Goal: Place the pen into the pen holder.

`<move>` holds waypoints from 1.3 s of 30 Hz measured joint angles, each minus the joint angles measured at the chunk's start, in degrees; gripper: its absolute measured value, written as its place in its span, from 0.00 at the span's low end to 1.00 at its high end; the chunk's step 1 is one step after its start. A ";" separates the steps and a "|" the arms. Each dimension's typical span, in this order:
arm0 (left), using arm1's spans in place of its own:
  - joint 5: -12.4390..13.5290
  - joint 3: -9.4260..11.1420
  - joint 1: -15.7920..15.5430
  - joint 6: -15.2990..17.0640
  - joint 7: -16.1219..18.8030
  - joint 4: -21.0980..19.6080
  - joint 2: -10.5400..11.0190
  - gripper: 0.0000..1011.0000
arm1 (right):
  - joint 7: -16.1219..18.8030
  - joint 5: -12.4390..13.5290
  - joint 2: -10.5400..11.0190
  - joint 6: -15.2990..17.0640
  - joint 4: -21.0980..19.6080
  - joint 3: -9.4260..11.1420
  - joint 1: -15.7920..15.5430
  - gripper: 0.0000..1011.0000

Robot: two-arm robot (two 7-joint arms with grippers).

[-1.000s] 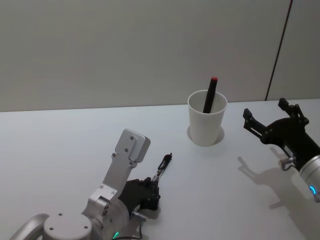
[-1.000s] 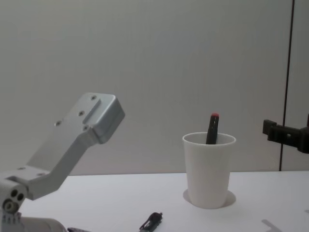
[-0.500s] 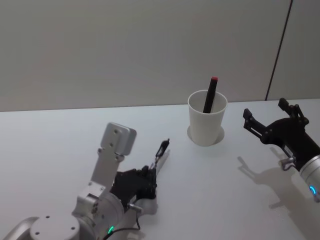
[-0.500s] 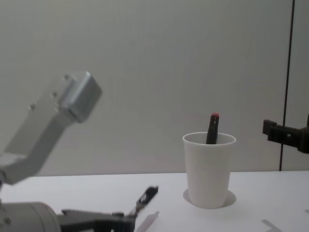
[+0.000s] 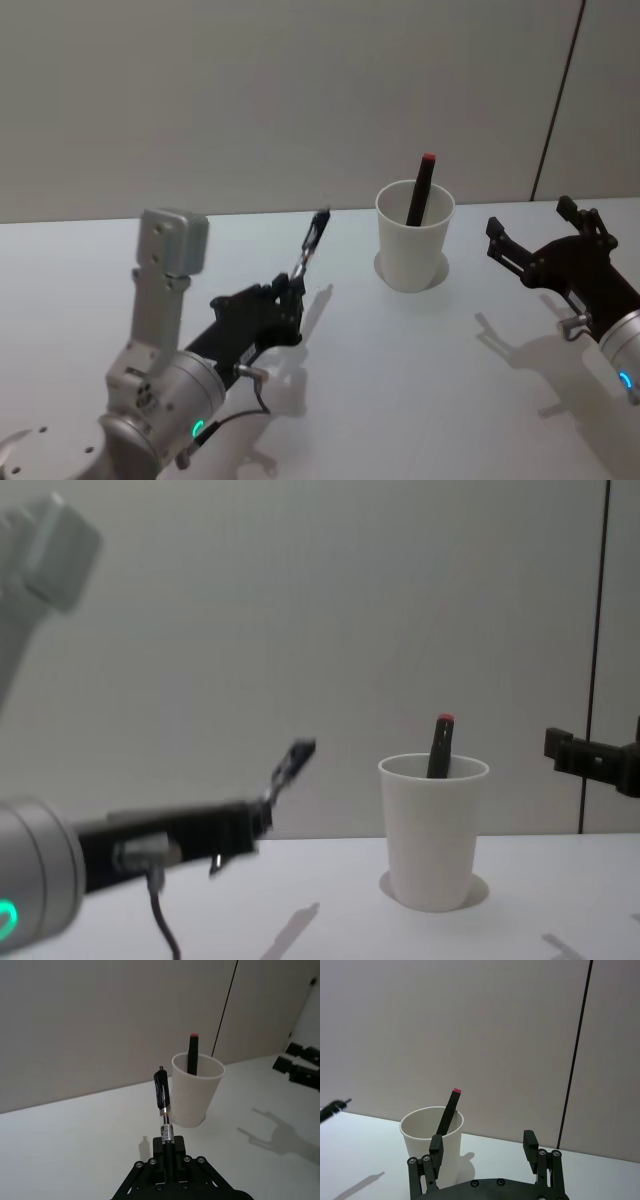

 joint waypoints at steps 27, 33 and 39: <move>-12.00 -2.90 -6.33 -4.74 -19.12 1.49 -0.82 0.12 | 0.00 0.00 0.00 0.00 0.00 0.00 0.00 0.99; -14.19 -2.59 -8.02 -1.73 -23.47 2.92 -1.33 0.12 | 0.00 0.00 0.00 0.00 0.00 0.00 0.00 0.99; -15.39 -2.24 -8.98 0.23 -25.78 3.87 -1.61 0.12 | 0.00 0.00 0.00 0.00 0.00 0.00 0.00 0.99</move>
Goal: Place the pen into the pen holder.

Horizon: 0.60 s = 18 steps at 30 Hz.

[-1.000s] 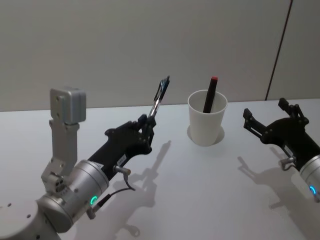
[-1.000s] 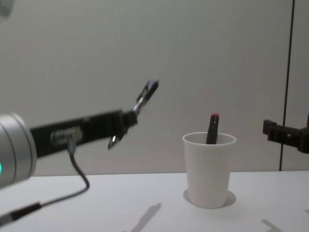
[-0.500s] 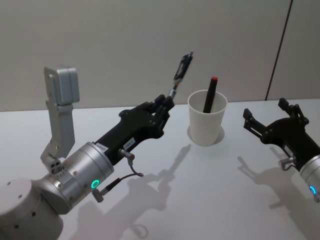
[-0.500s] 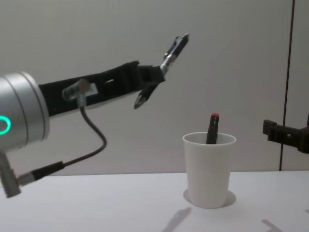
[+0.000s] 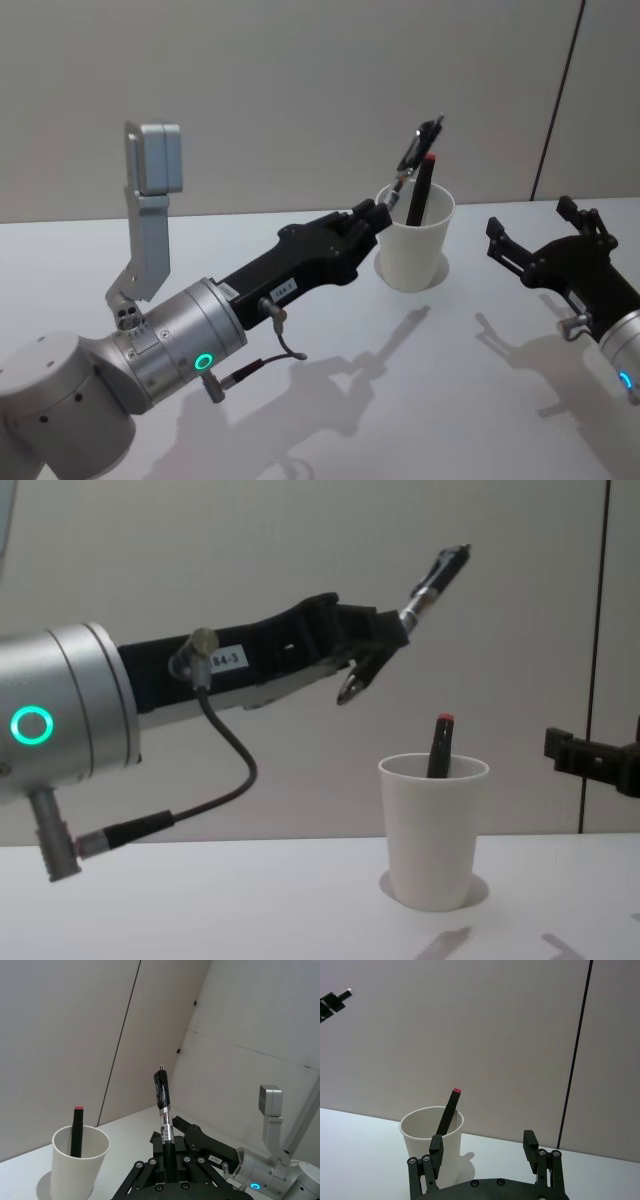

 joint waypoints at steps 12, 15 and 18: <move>-2.04 0.56 -1.19 2.04 -2.55 1.66 -0.21 0.12 | 0.00 0.00 0.00 0.00 0.00 0.00 0.00 0.99; -2.46 0.68 -1.29 2.14 -2.85 1.92 -0.23 0.12 | 0.00 0.00 0.00 0.00 0.00 0.00 0.00 0.99; -2.88 0.82 -1.41 2.23 -3.12 2.19 -0.26 0.12 | 0.00 0.00 0.00 0.00 0.00 0.00 0.00 0.99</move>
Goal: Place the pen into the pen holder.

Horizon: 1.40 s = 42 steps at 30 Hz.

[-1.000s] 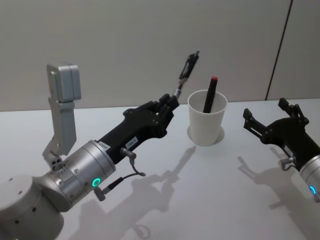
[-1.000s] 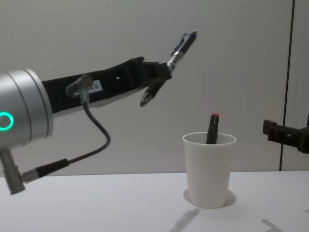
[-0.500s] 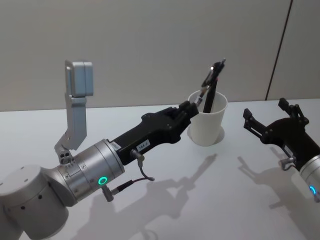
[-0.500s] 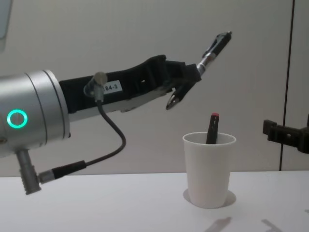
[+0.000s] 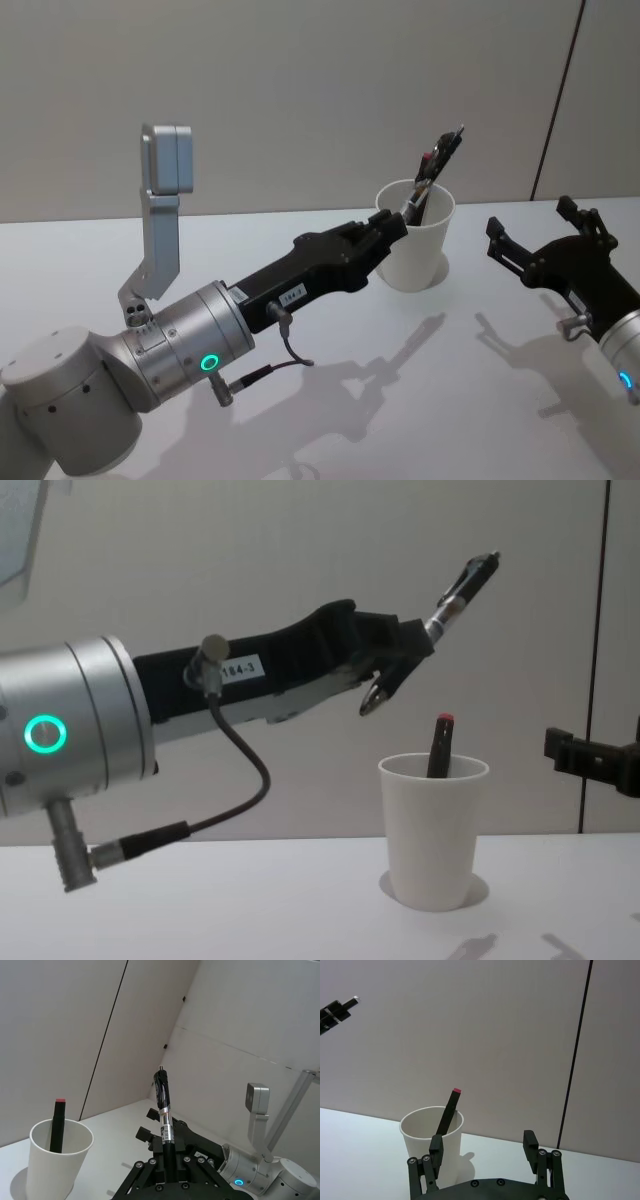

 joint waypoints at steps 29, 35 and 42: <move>1.88 2.33 -1.30 0.35 0.15 3.73 -1.01 0.12 | 0.00 0.00 0.00 0.00 0.00 0.00 0.00 0.99; 2.84 2.86 -1.49 -0.34 0.74 4.63 -1.40 0.12 | 0.00 0.00 0.00 0.00 0.00 0.00 0.00 0.99; 3.20 3.34 -1.69 -0.75 0.83 5.42 -1.68 0.12 | 0.00 0.00 0.00 0.00 0.00 0.00 0.00 0.99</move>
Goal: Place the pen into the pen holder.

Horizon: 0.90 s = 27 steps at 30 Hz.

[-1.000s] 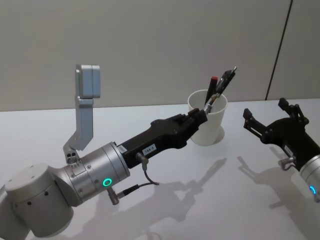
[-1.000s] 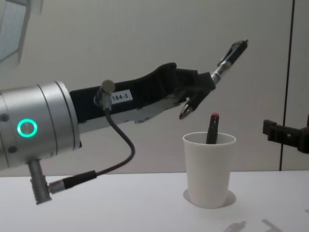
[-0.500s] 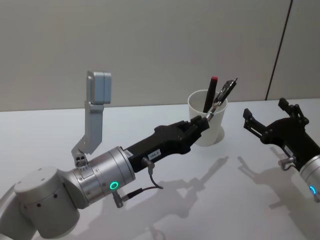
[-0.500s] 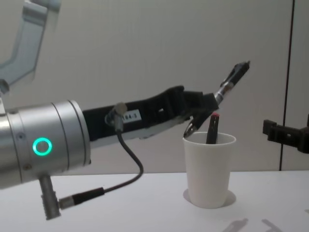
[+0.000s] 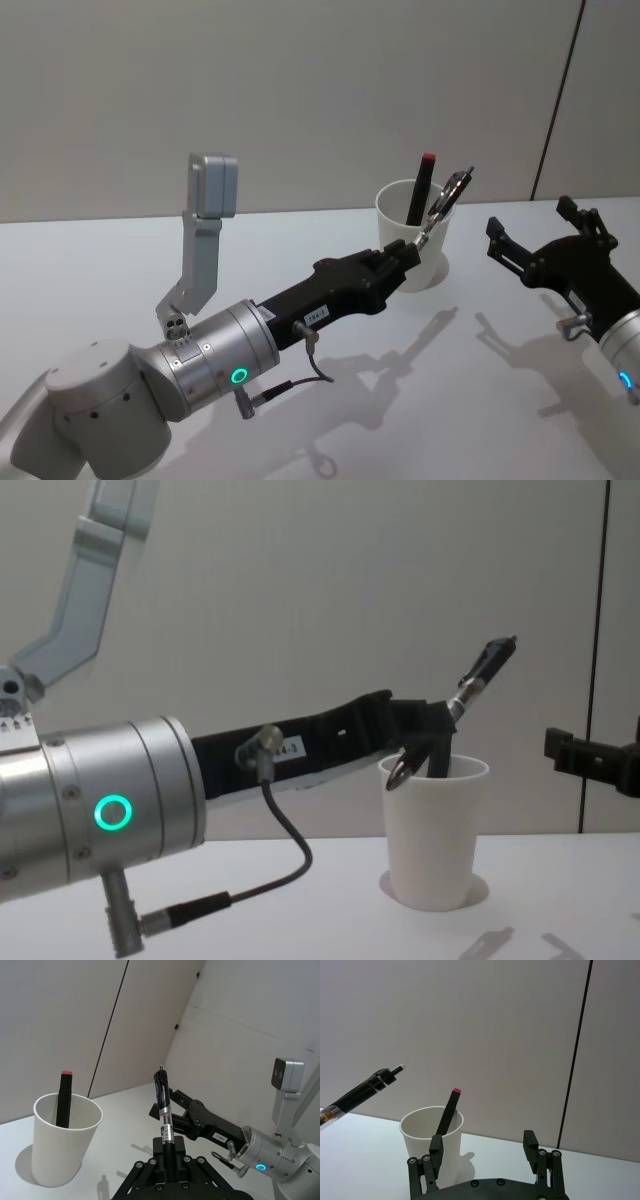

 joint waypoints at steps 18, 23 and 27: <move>0.10 0.55 -0.31 -0.37 -0.26 0.94 -0.29 0.12 | 3.17 3.73 0.89 1.47 -1.75 0.65 -0.58 0.99; 0.11 0.60 -0.34 -0.41 -0.32 1.03 -0.32 0.12 | 5.43 7.88 1.78 3.39 -3.56 1.28 -1.26 0.99; 0.11 0.63 -0.36 -0.44 -0.35 1.08 -0.34 0.12 | 6.74 11.71 2.70 5.44 -5.36 1.92 -2.12 0.99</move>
